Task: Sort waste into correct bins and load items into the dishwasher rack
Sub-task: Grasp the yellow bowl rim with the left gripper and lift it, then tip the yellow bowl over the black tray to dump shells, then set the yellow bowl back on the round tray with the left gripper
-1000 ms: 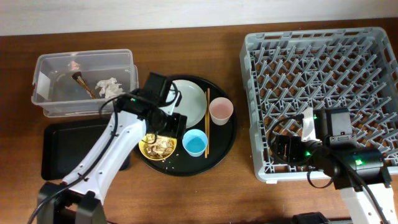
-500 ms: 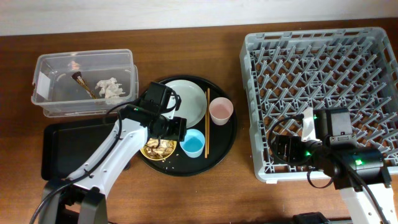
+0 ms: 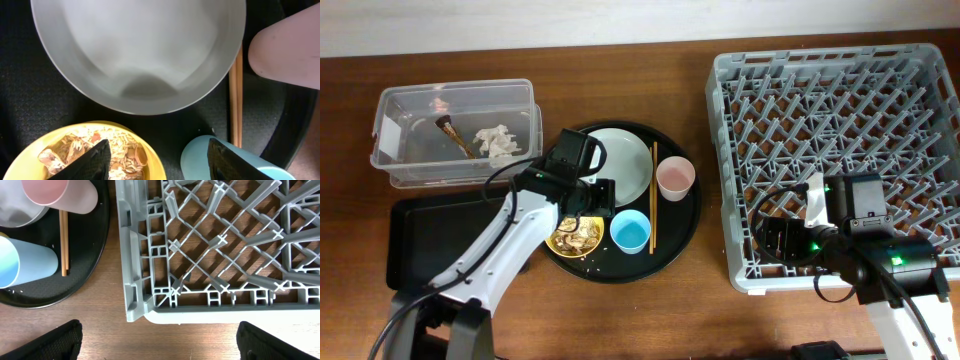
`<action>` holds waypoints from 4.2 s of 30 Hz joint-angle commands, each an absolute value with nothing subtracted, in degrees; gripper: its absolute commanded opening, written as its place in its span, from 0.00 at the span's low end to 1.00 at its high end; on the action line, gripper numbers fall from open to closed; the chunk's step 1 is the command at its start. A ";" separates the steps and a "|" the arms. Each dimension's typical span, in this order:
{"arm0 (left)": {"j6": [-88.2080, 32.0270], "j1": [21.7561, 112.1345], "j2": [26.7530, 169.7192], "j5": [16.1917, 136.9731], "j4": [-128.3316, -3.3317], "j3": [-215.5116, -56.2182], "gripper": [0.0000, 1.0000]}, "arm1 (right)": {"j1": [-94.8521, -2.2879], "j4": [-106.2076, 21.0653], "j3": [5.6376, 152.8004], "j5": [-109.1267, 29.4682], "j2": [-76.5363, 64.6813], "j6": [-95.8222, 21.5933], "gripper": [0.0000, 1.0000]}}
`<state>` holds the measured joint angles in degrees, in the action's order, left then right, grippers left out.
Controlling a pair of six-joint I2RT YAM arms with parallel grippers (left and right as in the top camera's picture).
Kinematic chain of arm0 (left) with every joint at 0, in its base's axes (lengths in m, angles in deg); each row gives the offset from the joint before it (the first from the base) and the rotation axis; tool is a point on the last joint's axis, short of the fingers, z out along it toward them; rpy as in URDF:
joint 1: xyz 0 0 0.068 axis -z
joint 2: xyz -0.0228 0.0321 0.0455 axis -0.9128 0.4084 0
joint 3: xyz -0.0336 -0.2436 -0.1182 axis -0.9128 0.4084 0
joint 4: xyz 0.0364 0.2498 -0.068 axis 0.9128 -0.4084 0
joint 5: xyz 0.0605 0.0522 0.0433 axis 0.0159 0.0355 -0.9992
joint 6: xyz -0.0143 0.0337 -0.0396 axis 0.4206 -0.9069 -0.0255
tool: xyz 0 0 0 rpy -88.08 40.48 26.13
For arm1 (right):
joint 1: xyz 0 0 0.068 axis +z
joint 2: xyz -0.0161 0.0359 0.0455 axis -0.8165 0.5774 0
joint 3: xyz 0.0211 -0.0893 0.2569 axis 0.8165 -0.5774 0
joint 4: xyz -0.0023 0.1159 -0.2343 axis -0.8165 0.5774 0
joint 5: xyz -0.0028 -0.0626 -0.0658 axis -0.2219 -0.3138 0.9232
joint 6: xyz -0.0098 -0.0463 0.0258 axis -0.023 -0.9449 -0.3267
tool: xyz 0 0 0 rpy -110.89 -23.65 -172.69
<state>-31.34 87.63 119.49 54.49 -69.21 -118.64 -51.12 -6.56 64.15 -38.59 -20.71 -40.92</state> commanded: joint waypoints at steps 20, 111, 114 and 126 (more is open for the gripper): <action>-30.48 89.91 128.89 54.09 -72.81 -117.85 0.01 | -51.49 -6.54 65.04 -38.88 -20.93 -41.33 0.98; -44.38 92.09 123.34 52.15 -80.22 -123.56 0.46 | -51.49 -6.28 65.04 -38.88 -20.93 -41.33 0.98; -44.41 92.09 123.10 53.85 -82.63 -129.20 0.48 | -51.49 -5.97 65.04 -38.88 -20.93 -41.33 0.98; -44.38 92.16 123.03 65.72 -88.49 -126.12 0.55 | -51.49 -5.91 65.04 -38.88 -20.93 -41.33 0.99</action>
